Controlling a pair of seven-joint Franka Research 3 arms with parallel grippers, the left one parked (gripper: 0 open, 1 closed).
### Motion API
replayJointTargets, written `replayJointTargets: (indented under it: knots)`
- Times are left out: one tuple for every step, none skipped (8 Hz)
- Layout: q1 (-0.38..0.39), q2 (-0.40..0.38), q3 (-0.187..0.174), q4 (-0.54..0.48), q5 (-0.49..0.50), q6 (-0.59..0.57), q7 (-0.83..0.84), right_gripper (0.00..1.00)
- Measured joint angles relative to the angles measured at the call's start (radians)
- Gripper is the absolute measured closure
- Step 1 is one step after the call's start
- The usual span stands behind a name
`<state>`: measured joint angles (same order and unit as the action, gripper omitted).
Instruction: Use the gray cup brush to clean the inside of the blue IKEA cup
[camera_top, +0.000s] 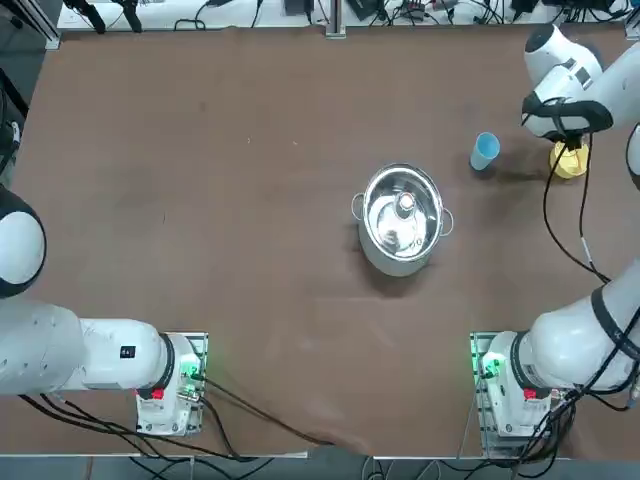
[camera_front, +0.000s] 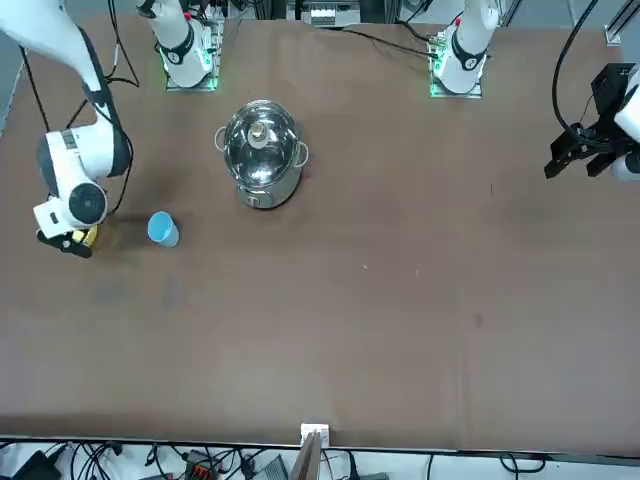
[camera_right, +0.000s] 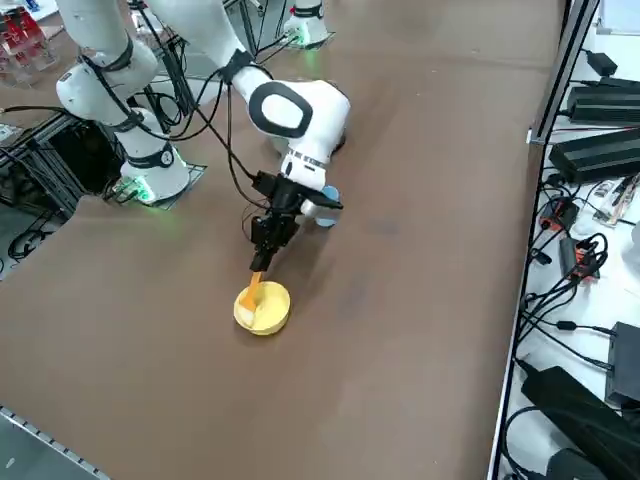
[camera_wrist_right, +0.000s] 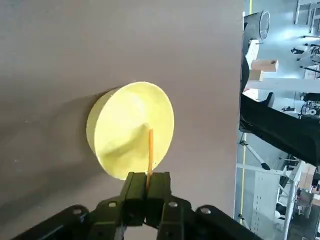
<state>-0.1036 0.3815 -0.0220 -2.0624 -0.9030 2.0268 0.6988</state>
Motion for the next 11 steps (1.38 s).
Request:
replayJointTargets:
  knots:
    - [0.002, 0.010, 0.004, 0.000, -0.001, 0.002, 0.002, 0.95]
    - [0.006, 0.018, 0.007, 0.000, -0.007, 0.002, 0.002, 0.94]
    - [0.007, 0.026, 0.008, 0.001, -0.021, 0.002, 0.004, 0.83]
    - [0.007, 0.032, 0.008, 0.004, -0.032, 0.002, 0.005, 0.66]
    - [0.007, 0.035, 0.008, 0.009, -0.035, 0.002, 0.006, 0.48]
    - [0.009, 0.038, 0.009, 0.018, -0.035, 0.002, 0.006, 0.24]
    - [0.015, 0.039, 0.011, 0.026, -0.031, 0.001, 0.006, 0.06]
    - [0.024, 0.040, 0.018, 0.036, -0.008, -0.002, 0.006, 0.00]
    - [0.035, 0.039, 0.023, 0.051, 0.036, -0.004, 0.006, 0.00]
    - [0.045, 0.039, 0.025, 0.072, 0.085, -0.006, 0.006, 0.00]
    - [0.060, 0.039, 0.026, 0.101, 0.137, -0.018, 0.003, 0.00]
